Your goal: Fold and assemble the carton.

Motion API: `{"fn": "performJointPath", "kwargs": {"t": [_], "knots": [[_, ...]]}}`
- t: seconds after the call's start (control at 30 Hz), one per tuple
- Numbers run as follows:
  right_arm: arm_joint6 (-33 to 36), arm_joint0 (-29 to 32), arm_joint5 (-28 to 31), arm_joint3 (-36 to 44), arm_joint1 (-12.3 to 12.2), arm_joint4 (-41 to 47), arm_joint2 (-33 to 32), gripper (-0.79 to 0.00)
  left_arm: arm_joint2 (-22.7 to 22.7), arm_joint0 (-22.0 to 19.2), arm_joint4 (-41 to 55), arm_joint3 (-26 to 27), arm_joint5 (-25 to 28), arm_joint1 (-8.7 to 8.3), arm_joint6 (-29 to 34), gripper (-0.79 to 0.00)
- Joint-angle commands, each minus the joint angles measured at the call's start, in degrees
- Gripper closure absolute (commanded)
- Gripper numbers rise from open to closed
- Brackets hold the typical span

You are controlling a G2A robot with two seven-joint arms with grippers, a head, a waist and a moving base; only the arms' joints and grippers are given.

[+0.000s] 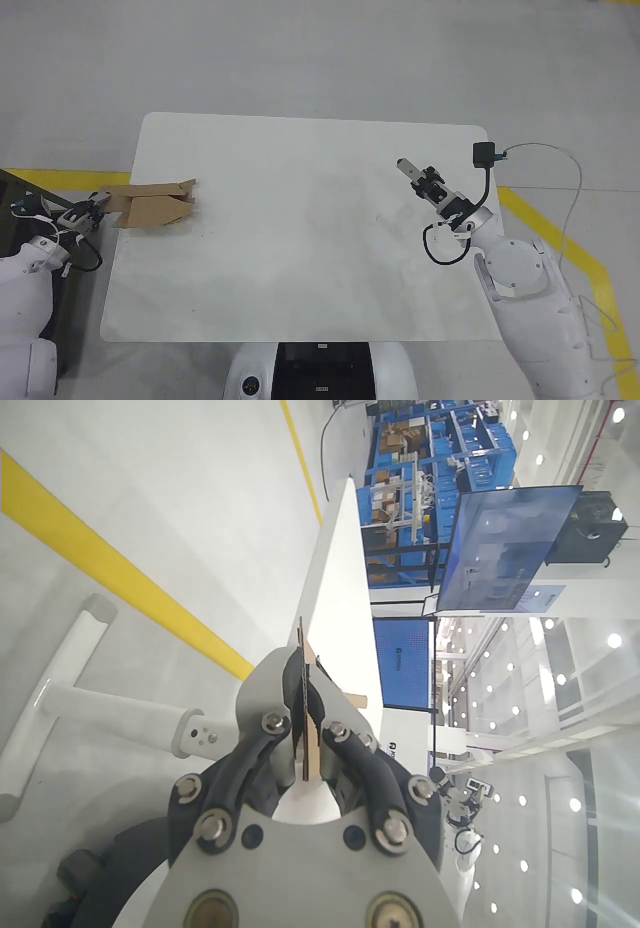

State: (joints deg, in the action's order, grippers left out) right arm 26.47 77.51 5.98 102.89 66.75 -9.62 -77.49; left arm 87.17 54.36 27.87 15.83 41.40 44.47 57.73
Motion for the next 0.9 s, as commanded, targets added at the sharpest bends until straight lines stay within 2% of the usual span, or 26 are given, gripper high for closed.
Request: {"fn": "performJointPath", "kwargs": {"t": [0.0,0.1,0.33,0.63,0.87], "knots": [[0.0,0.0,0.0,0.0,0.0,0.0,0.0,-0.785,0.9,0.1,2.1,0.4,0.1,-0.18,2.4,0.000],[0.0,0.0,0.0,0.0,0.0,0.0,0.0,-0.785,2.4,0.5,5.0,1.5,-0.4,-0.54,5.5,0.000],[0.0,0.0,0.0,0.0,0.0,0.0,0.0,-0.785,5.0,3.1,10.3,8.2,-3.2,-1.34,8.4,0.000],[0.0,0.0,0.0,0.0,0.0,0.0,0.0,-0.785,5.9,6.1,14.7,22.7,-6.1,-1.28,11.3,0.000],[0.0,0.0,0.0,0.0,0.0,0.0,0.0,-0.785,3.5,6.9,11.8,33.3,-4.6,-0.40,8.1,0.000]]}}
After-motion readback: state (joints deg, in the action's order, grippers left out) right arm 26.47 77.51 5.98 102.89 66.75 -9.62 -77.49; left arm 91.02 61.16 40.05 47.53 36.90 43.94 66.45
